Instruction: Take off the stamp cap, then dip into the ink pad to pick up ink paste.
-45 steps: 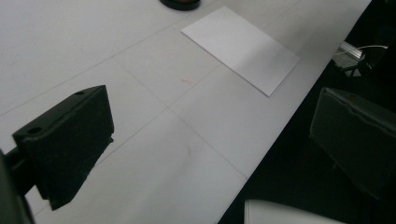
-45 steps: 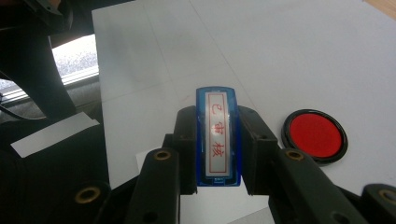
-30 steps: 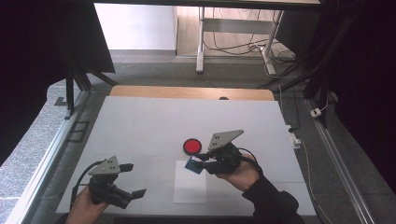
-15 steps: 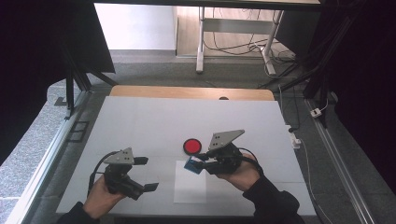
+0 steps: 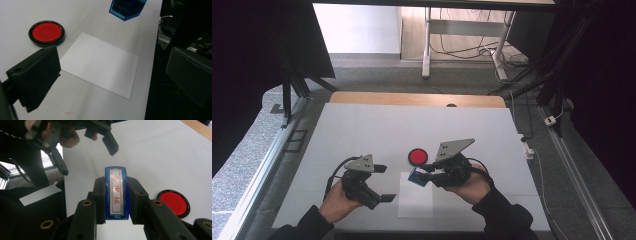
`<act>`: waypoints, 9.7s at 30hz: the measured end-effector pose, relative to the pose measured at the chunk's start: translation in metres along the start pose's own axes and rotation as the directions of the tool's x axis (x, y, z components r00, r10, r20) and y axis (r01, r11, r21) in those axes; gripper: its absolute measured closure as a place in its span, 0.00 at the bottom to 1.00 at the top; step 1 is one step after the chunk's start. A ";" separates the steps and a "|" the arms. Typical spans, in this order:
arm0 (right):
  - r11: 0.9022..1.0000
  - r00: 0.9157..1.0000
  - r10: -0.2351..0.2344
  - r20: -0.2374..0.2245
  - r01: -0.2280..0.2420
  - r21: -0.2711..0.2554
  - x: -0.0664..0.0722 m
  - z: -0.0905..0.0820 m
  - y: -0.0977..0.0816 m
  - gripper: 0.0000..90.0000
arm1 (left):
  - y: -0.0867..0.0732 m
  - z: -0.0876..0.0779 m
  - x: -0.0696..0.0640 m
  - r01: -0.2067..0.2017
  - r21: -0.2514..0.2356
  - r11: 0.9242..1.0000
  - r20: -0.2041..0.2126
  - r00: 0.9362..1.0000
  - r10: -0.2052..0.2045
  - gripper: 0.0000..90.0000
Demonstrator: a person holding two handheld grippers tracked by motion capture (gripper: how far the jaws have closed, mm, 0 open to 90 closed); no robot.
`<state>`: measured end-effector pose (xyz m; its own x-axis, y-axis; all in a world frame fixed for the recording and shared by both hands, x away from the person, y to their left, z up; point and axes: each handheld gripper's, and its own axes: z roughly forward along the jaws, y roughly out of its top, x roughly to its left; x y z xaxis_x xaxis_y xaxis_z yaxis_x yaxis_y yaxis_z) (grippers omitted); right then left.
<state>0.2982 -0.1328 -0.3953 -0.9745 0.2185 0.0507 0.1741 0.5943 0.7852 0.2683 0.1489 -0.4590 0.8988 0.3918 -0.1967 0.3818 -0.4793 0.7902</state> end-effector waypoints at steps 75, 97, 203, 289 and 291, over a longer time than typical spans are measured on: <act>0.995 0.968 0.020 -0.248 -0.043 -0.088 0.000 -0.003 -0.001 0.79 | 0.024 0.035 0.004 -0.237 -0.095 0.967 0.347 0.902 0.256 0.77; 0.995 0.993 -0.031 -0.112 0.019 -0.102 0.002 -0.010 0.000 0.79 | 0.021 0.029 0.009 -0.150 -0.032 0.988 0.253 0.955 0.153 0.76; 0.998 0.988 0.059 0.141 -0.055 -0.028 -0.010 -0.001 -0.008 0.79 | -0.097 -0.095 -0.032 0.239 -0.081 0.968 -0.282 0.926 -0.252 0.76; 0.953 0.939 0.153 0.308 -0.223 0.207 -0.113 0.105 -0.014 0.79 | -0.099 -0.095 -0.029 0.291 -0.062 0.955 -0.280 0.913 -0.296 0.76; 0.951 0.939 0.167 0.301 -0.234 0.204 -0.115 0.105 -0.014 0.79 | -0.099 -0.095 -0.029 0.291 -0.061 0.955 -0.279 0.913 -0.296 0.76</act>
<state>0.4225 -0.0845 -0.4771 -0.8434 0.5373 -0.0068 0.4228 0.6714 0.6087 0.1837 0.2593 -0.4765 0.6475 0.7192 -0.2518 0.6133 -0.2957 0.7324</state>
